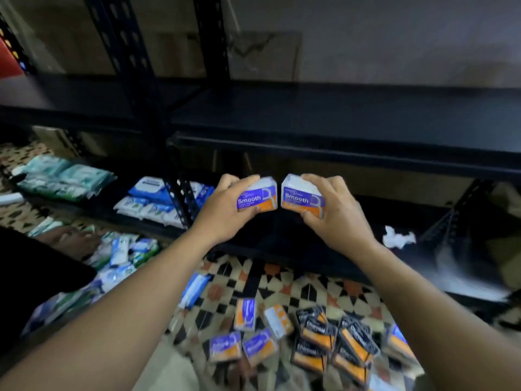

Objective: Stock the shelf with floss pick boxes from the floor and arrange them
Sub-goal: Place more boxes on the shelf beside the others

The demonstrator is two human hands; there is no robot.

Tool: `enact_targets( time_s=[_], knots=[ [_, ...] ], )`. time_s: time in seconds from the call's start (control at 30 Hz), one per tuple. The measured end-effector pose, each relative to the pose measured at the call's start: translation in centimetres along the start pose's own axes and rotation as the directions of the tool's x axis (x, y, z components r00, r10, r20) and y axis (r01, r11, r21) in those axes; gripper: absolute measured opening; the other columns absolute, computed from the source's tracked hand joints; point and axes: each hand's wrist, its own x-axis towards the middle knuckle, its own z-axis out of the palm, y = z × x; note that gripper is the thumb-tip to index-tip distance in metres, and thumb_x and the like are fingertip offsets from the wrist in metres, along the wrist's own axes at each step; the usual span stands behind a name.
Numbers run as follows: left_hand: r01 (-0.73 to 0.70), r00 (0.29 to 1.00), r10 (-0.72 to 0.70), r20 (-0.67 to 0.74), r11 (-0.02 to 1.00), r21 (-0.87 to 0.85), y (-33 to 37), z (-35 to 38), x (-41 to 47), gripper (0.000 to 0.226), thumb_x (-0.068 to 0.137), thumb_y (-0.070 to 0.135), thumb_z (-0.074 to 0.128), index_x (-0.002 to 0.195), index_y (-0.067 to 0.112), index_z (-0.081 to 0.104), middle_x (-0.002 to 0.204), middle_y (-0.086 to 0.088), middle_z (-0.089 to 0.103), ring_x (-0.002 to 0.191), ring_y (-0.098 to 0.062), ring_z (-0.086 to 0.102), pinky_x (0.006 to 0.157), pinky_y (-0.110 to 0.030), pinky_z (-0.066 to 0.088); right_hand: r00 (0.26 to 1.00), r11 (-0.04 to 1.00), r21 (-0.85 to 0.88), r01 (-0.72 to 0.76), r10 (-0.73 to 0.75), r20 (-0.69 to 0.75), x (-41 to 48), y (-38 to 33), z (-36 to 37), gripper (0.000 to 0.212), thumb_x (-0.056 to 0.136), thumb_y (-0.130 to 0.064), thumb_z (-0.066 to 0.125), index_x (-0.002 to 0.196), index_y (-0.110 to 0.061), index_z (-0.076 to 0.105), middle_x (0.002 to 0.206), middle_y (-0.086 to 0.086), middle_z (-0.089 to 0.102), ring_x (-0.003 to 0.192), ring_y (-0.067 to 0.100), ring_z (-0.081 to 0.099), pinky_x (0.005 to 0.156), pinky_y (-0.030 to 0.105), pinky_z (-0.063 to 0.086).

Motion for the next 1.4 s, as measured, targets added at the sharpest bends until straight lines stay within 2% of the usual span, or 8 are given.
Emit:
enact_targets(
  time_s=[0.1,0.27,0.43,0.57,0.67,0.9,1.13,1.4],
  knots=[
    [0.176,0.955,-0.199,0.221,0.977,0.122,-3.8,3.8,-3.7,0.069,0.079,0.030,0.075,0.142,0.034,0.047,0.114,-0.001,0.043,0.104,-0.022,0.058,0.096,-0.034,0.046,0.935,0.986,-0.084,-0.144,0.163,0.315,-2.8,2.1,4.4,0.058,0.081,-0.035,0.067,0.133,-0.043,0.043,0.116,0.001,0.046,0.101,0.033,0.059,0.088,0.041,0.050],
    [0.227,0.721,-0.397,0.568,0.910,0.347,-6.9,8.7,-8.2,0.056,0.086,0.026,0.069,0.139,0.026,0.049,0.130,-0.007,0.049,0.122,-0.028,0.050,0.097,-0.033,0.045,0.646,0.944,-0.226,-0.241,0.330,0.688,-8.2,6.4,11.1,0.047,0.076,-0.036,0.074,0.113,-0.041,0.046,0.113,0.003,0.052,0.094,0.026,0.058,0.083,0.040,0.051],
    [0.289,0.571,-0.450,0.687,0.893,0.345,-8.9,12.0,-11.5,0.042,0.087,0.020,0.067,0.128,0.019,0.057,0.128,-0.006,0.058,0.116,-0.026,0.056,0.091,-0.032,0.047,0.505,0.927,-0.183,-0.327,0.335,0.795,-11.0,9.1,15.4,0.050,0.074,-0.018,0.076,0.107,-0.041,0.046,0.106,-0.001,0.059,0.089,0.020,0.060,0.062,0.030,0.049],
    [0.365,0.513,-0.481,0.711,0.872,0.327,-10.5,13.1,-12.1,0.053,0.092,0.023,0.065,0.142,0.019,0.047,0.141,-0.005,0.052,0.122,-0.025,0.054,0.092,-0.027,0.043,0.461,0.875,-0.131,-0.465,0.366,0.808,-11.3,10.0,17.6,0.058,0.076,-0.014,0.078,0.122,-0.035,0.050,0.125,0.004,0.057,0.105,0.024,0.061,0.088,0.040,0.055],
    [0.439,0.454,-0.537,0.710,0.829,0.347,-12.1,13.5,-12.1,0.074,0.093,0.030,0.064,0.155,0.029,0.024,0.152,-0.007,0.041,0.129,-0.025,0.049,0.091,-0.024,0.041,0.485,0.873,-0.151,-0.464,0.393,0.781,-11.8,11.2,18.5,0.071,0.085,-0.023,0.075,0.146,-0.030,0.038,0.145,0.011,0.038,0.107,0.025,0.060,0.088,0.035,0.052],
    [0.485,0.488,-0.560,0.669,0.812,0.326,-12.5,15.0,-12.0,0.060,0.092,0.034,0.063,0.146,0.023,0.042,0.148,-0.003,0.046,0.123,-0.023,0.054,0.092,-0.026,0.044,0.574,0.824,-0.139,-0.549,0.492,0.655,-11.9,13.2,18.3,0.050,0.091,-0.025,0.068,0.138,-0.021,0.051,0.140,0.009,0.053,0.118,0.025,0.056,0.082,0.026,0.042],
    [0.425,0.520,-0.470,0.713,0.867,0.261,-9.6,18.2,-11.1,0.055,0.091,0.042,0.062,0.142,0.026,0.047,0.148,-0.002,0.046,0.127,-0.023,0.051,0.101,-0.032,0.043,0.531,0.781,-0.154,-0.606,0.540,0.653,-13.2,14.6,16.0,0.039,0.089,-0.029,0.069,0.126,-0.024,0.057,0.103,0.000,0.062,0.091,0.019,0.061,0.073,0.026,0.047],
    [0.189,0.570,-0.270,0.776,0.962,0.196,-4.5,23.4,-11.1,0.056,0.093,0.035,0.060,0.146,0.021,0.045,0.149,-0.006,0.045,0.133,-0.025,0.045,0.104,-0.031,0.040,0.472,0.746,-0.259,-0.614,0.610,0.637,-16.9,17.7,12.3,0.043,0.088,-0.033,0.070,0.128,-0.023,0.056,0.107,0.002,0.061,0.094,0.020,0.059,0.072,0.026,0.048]
  ],
)
